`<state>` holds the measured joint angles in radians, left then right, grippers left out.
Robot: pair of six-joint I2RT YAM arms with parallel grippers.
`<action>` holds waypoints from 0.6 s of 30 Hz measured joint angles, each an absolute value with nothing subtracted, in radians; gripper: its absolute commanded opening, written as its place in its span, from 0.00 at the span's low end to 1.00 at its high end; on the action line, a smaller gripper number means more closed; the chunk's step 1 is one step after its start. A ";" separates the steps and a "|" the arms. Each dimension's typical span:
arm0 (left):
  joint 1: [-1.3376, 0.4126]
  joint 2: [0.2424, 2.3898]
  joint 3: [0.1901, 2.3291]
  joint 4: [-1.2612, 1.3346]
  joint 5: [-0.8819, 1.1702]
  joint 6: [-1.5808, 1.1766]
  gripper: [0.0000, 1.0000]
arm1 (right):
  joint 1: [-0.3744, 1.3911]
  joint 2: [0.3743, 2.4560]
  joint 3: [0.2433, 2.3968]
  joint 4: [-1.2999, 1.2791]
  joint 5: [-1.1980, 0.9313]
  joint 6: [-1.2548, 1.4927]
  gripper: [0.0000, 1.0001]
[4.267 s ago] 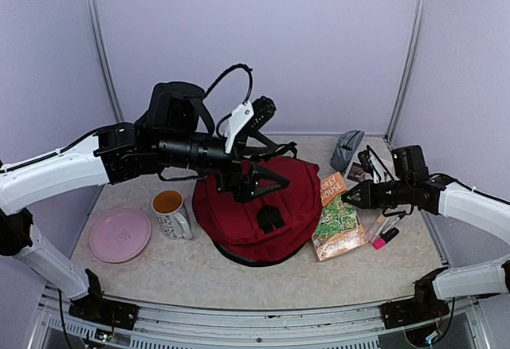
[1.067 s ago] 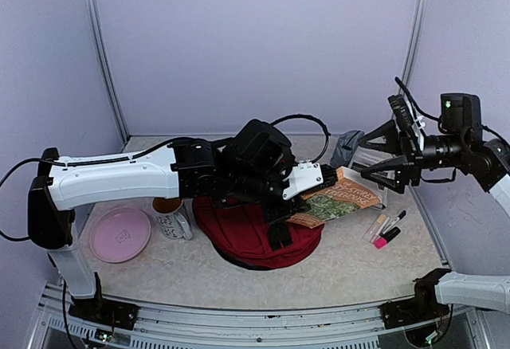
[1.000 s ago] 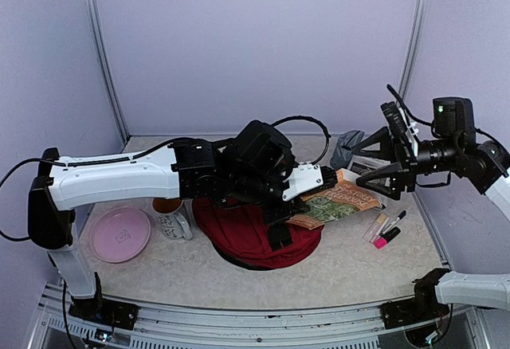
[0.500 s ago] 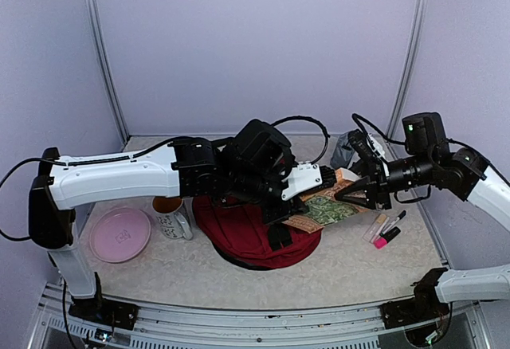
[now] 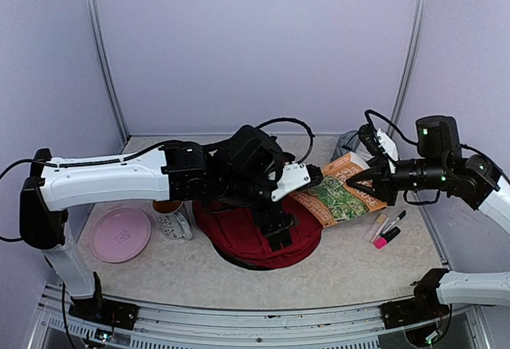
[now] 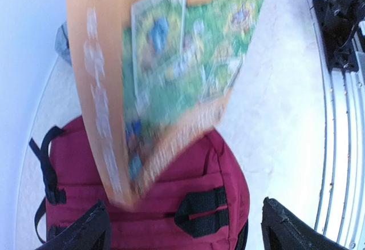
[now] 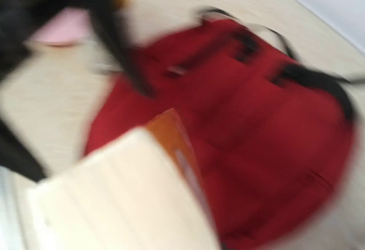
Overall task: Pack the student bag
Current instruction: Pass from the left arm to the right, then pick up the largest pocket of the bag from the student bag.
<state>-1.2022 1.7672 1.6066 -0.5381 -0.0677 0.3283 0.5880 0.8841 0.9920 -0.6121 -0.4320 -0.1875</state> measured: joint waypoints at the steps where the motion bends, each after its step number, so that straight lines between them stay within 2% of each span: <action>1: -1.203 1.759 1.587 -0.546 -0.089 0.316 0.89 | 0.586 0.881 0.992 -0.620 -0.369 -0.173 0.00; 6: -1.234 1.744 1.449 -0.598 -0.181 0.251 0.92 | 0.532 0.874 0.992 -0.648 -0.135 -0.111 0.00; 8: -1.261 1.776 1.428 -0.635 -0.220 0.240 0.98 | 0.515 0.859 0.992 -0.646 -0.087 -0.098 0.00; 10: -1.279 1.840 1.436 -0.647 -0.256 0.232 0.99 | 0.513 0.843 0.992 -0.640 -0.069 -0.085 0.00; 15: -1.284 2.020 1.513 -0.680 -0.364 0.224 0.97 | 0.513 0.836 0.992 -0.638 -0.071 -0.058 0.00; 18: -1.280 2.069 1.532 -0.682 -0.443 0.218 0.90 | 0.513 0.823 0.988 -0.639 -0.079 -0.049 0.00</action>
<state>-1.2804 2.0686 1.5318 -0.6823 -0.4427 0.2176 0.5129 0.8227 0.9882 -0.6392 -0.0792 -0.0486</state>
